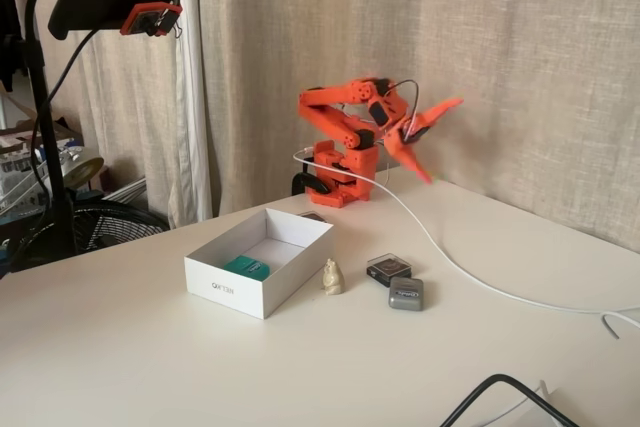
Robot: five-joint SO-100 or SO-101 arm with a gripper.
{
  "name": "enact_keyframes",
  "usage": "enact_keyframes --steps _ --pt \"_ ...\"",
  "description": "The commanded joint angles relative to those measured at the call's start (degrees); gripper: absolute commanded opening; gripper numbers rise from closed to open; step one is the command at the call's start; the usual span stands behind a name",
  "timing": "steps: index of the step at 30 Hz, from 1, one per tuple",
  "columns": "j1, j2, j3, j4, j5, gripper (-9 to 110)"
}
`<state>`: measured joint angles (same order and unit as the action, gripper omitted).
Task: Grasp the green cube and put it in the bin.
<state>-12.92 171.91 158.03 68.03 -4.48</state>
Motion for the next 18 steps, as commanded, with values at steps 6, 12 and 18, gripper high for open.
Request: enact_keyframes --steps 6,12,18 --pt "2.29 17.67 8.35 9.23 0.00 87" --pt "2.72 17.67 10.46 8.53 0.00 82" --pt "2.46 17.67 10.46 8.44 0.00 80"
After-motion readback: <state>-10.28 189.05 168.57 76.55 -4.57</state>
